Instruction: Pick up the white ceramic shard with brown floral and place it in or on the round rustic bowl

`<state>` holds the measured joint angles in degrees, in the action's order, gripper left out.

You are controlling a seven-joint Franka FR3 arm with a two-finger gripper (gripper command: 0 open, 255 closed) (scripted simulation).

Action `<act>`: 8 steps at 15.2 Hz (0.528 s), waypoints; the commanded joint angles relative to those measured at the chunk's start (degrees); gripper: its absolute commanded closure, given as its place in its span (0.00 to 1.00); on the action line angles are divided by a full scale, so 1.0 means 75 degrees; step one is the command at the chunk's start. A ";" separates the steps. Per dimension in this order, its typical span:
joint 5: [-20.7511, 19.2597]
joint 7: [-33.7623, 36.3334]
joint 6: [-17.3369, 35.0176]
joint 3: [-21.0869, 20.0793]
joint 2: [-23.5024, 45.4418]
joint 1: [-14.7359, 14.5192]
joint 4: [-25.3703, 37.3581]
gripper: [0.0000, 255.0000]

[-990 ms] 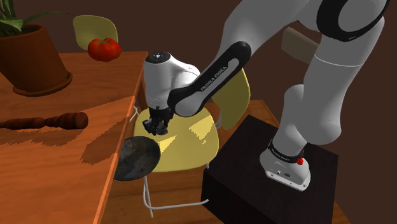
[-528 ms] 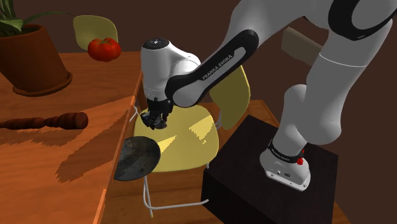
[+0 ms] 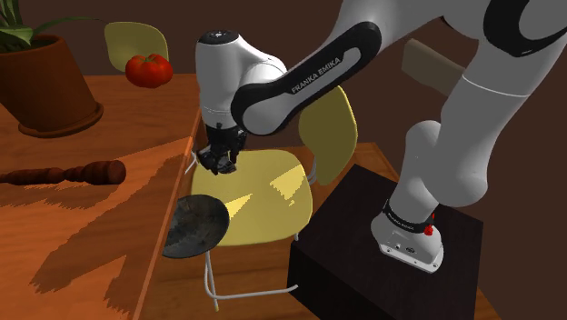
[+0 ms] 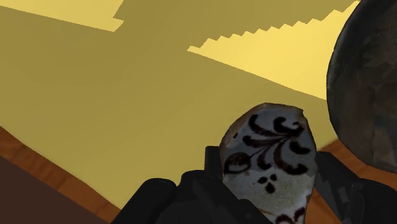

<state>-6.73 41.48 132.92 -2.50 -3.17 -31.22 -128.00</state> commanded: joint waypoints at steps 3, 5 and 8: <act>0.0052 -0.0059 -0.0414 -0.0002 -0.0200 -0.0008 0.0213 1.00; 0.0030 0.0128 -0.0496 -0.0102 -0.0114 -0.0088 0.0364 1.00; -0.0066 0.0696 -0.0637 -0.0387 0.0235 -0.0329 0.0799 1.00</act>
<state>-7.01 45.30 128.73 -4.73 -2.04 -33.11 -123.08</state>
